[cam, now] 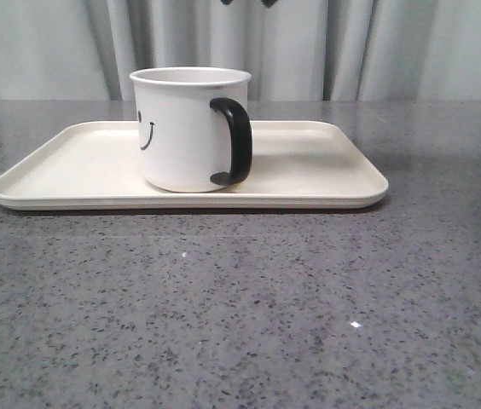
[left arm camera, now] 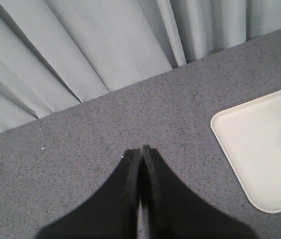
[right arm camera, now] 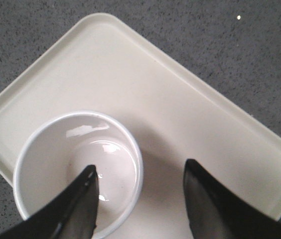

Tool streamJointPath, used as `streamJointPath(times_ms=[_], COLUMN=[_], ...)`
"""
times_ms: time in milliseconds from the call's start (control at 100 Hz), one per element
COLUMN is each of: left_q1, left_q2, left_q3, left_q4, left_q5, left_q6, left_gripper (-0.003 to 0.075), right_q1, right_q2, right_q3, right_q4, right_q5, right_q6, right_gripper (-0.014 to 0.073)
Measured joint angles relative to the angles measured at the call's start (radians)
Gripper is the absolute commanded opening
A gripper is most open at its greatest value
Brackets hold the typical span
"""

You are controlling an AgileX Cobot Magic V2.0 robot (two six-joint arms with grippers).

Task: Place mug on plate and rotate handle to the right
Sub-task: 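Move the right gripper over the mug and grip its rim, then lift the mug with the right gripper and turn its handle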

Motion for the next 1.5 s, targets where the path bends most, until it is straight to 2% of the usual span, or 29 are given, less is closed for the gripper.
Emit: streamJointPath(times_ms=[920,970,1020,1200,1500], left_q1=[0.000,0.000,0.000,0.000,0.000], left_q2=[0.000,0.000,0.000,0.000,0.000], left_q3=[0.000,0.000,0.000,0.000,0.000], left_q4=[-0.002,-0.003,-0.003,-0.003,-0.003], left_q5=[0.000,0.000,0.000,0.000,0.000], left_q6=[0.000,0.000,0.000,0.000,0.000], left_gripper=[-0.0020,-0.0020,-0.0020,-0.0020,-0.0020], right_q1=[0.004,0.004,0.004,0.004,0.004], right_q2=[0.151,0.153,0.156,0.165,0.169], right_q3=[0.000,-0.002,-0.002,-0.002,-0.044], right_q4=[0.033,0.033,0.033,0.035,0.035], right_q5=[0.031,0.033,0.040,0.057,0.080], right_q6=[0.000,0.000,0.000,0.000,-0.027], right_gripper=[0.0396,0.0359,0.0283,-0.0128,-0.0113])
